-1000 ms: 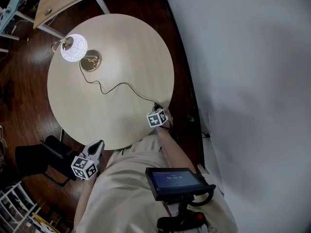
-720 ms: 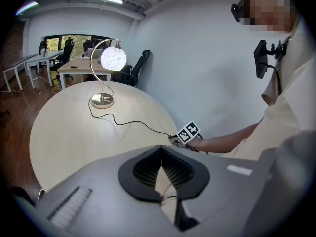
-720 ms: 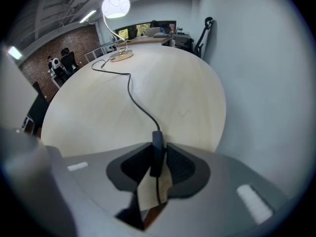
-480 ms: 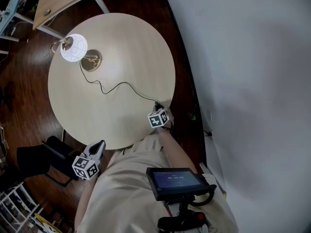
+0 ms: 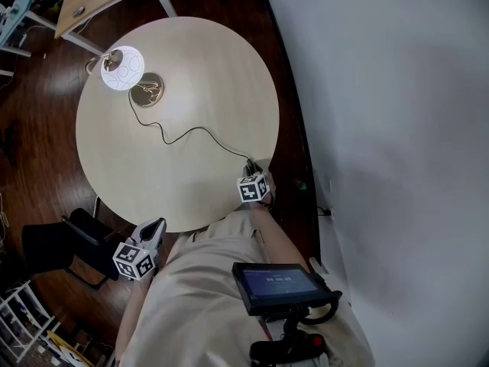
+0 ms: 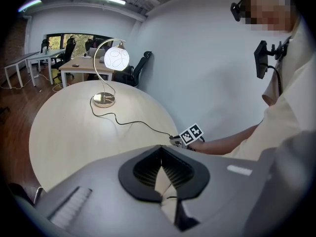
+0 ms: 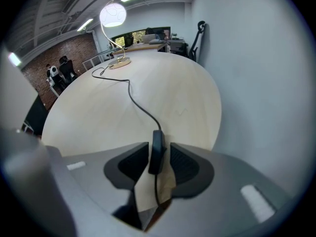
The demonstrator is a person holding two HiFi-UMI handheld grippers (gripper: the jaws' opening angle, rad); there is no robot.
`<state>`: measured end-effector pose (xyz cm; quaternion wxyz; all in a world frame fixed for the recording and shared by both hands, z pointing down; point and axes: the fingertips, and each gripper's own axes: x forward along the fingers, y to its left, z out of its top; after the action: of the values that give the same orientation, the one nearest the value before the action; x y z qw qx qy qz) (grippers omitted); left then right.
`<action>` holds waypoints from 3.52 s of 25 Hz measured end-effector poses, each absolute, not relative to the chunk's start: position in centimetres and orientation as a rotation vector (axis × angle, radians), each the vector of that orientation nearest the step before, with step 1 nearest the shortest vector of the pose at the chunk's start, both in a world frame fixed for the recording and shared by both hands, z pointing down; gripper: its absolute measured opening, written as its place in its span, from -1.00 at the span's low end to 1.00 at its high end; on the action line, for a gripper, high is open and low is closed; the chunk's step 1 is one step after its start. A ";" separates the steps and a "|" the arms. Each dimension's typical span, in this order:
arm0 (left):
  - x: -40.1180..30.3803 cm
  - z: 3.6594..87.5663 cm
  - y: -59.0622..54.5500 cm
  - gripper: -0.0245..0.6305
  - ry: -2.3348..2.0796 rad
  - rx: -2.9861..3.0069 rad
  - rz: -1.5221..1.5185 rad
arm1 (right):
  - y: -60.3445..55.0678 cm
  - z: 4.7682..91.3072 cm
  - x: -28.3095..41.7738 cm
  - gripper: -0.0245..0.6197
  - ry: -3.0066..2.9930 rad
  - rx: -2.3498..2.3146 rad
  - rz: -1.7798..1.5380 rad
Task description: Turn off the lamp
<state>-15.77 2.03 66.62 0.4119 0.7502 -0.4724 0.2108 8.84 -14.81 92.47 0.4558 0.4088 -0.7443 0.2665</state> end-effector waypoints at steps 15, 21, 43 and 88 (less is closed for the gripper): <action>-16.2 66.7 2.2 -0.95 -1.210 1.877 0.508 | -15.6 92.7 8.8 -0.61 -1.814 0.989 0.695; -16.5 66.7 2.3 -0.95 -1.232 1.870 0.495 | -15.6 93.0 8.7 -0.63 -1.802 0.971 0.678; -16.5 66.7 1.4 -0.95 -1.271 1.886 0.461 | -16.4 93.2 8.3 -0.66 -1.796 0.916 0.626; -23.6 65.5 8.4 -0.95 -1.410 1.942 0.121 | -13.4 75.6 -1.6 -0.52 -2.135 1.027 0.278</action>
<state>-23.58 8.38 65.45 0.3610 0.7537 -0.5473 0.0468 -1.63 -13.36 75.56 0.3690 0.4002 -0.8318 0.1084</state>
